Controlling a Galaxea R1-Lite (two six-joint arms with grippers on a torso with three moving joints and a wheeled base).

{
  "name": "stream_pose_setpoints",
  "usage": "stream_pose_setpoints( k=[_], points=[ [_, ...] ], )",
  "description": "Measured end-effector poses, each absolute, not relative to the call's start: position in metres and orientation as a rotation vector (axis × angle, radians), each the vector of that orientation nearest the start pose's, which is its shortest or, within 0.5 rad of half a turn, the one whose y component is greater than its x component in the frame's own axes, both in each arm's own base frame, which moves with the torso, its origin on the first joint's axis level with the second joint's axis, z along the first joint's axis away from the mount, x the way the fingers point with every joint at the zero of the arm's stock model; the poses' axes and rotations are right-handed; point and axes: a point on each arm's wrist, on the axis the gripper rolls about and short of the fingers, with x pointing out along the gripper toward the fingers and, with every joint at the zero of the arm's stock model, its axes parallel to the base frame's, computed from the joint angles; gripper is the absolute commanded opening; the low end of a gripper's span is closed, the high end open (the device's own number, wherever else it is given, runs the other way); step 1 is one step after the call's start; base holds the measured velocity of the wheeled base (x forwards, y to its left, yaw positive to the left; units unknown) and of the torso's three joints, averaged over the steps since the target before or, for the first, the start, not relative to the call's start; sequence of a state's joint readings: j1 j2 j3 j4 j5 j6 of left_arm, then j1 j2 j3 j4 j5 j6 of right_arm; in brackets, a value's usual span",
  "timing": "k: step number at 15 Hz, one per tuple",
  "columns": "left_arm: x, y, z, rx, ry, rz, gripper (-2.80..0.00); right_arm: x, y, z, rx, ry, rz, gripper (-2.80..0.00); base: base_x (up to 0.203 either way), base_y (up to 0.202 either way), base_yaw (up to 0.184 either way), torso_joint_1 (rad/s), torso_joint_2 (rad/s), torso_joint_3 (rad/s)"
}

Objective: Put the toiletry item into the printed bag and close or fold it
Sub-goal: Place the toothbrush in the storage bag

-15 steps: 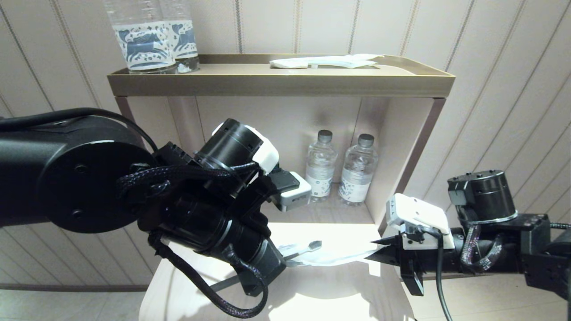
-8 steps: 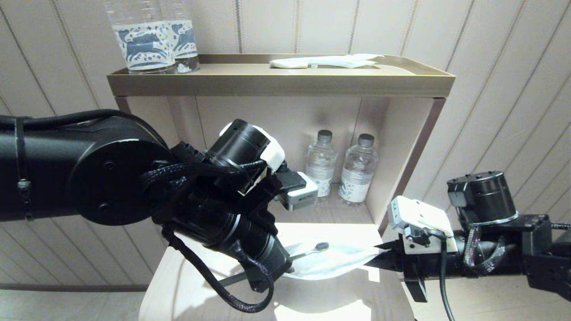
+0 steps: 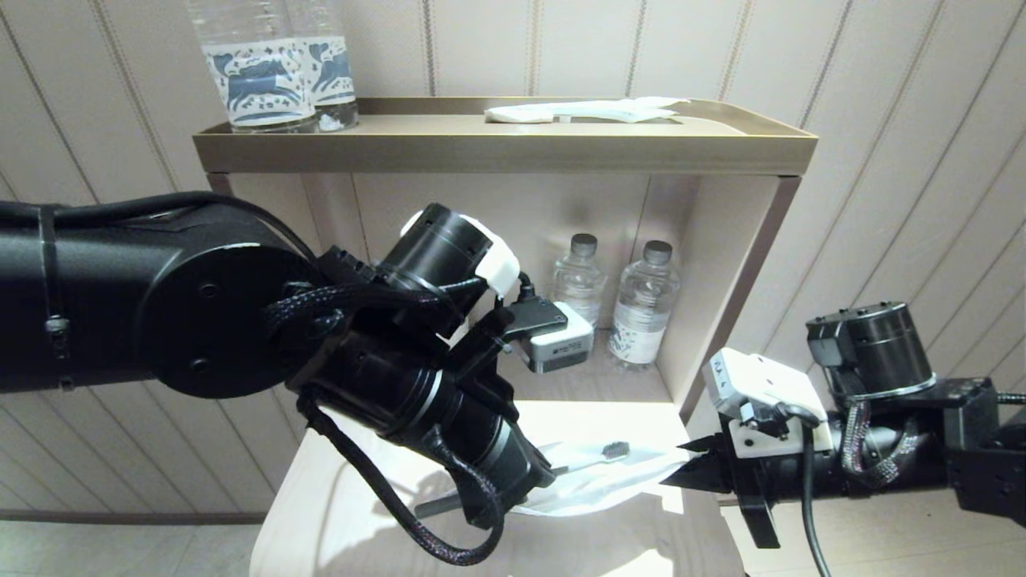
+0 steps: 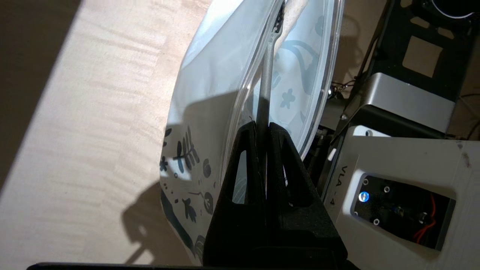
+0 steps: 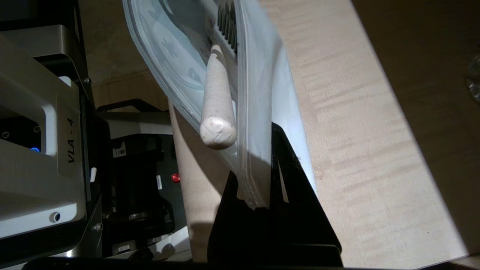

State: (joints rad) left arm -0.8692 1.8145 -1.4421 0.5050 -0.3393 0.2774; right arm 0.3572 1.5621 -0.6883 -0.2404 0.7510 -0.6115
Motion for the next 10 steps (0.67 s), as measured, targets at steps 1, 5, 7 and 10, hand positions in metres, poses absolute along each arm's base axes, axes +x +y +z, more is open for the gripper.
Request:
stream_pose_setpoints(
  k=[1, 5, 7, 10],
  points=[
    [0.206, -0.257, 0.219, 0.468, 0.739, -1.26, -2.8, 0.224, 0.1, 0.158, -0.396, 0.302, 1.23, -2.8, 0.0, 0.0, 0.0, 0.0, 0.0, 0.0],
    [0.209, -0.264, 0.213, 0.47, 0.732, -1.27, -2.8, 0.224, 0.1, 0.158, -0.377, 0.307, 1.254, -2.8, 0.0, 0.0, 0.0, 0.0, 0.0, 0.0],
    [0.21, -0.267, 0.209, 0.474, 0.743, -1.27, -2.8, 0.225, 0.099, 0.159, -0.377, 0.305, 1.252, -2.8, 0.0, 0.0, 0.0, 0.0, 0.0, 0.0],
    [0.212, -0.268, 0.205, 0.479, 0.752, -1.27, -2.8, 0.225, 0.099, 0.159, -0.376, 0.305, 1.252, -2.8, 0.0, 0.0, 0.0, 0.0, 0.0, 0.0]
  ],
)
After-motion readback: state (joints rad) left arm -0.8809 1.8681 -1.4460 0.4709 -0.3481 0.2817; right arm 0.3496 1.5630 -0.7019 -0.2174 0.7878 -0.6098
